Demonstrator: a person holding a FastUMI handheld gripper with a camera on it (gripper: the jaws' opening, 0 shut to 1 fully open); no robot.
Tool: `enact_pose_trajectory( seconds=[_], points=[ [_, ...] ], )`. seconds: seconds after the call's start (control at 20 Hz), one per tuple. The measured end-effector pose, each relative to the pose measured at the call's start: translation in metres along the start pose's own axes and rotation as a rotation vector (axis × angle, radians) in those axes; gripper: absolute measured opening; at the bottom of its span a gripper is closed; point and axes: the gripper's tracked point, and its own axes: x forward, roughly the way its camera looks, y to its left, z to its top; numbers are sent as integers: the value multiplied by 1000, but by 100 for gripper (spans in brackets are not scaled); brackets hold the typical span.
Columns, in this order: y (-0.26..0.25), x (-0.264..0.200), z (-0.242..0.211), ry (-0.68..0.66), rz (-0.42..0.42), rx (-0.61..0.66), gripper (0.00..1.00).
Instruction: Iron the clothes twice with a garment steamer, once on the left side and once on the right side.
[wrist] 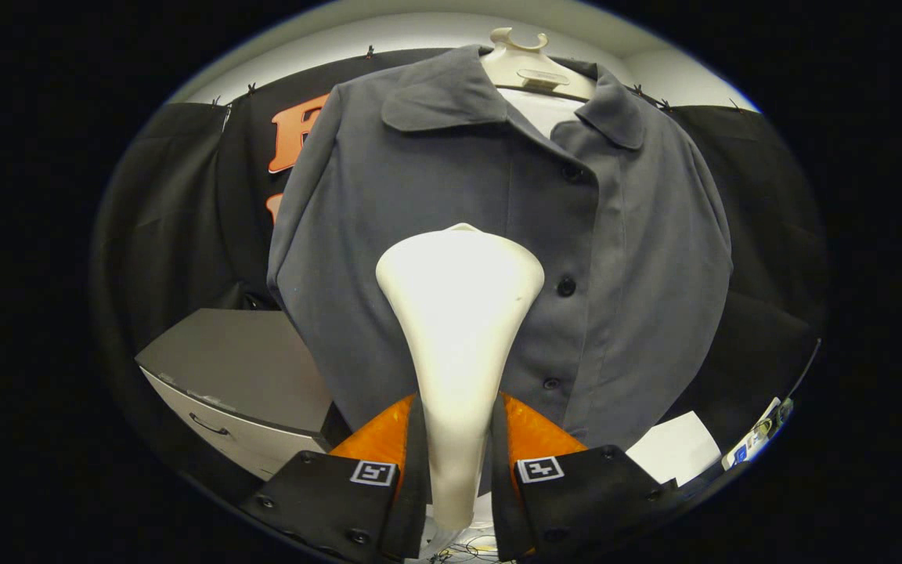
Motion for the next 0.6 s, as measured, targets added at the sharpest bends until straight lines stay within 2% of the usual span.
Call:
enact_pose_trajectory(
  seconds=[0.6],
  points=[
    [-12, 9, -99, 169, -14, 5, 43]
  ],
)
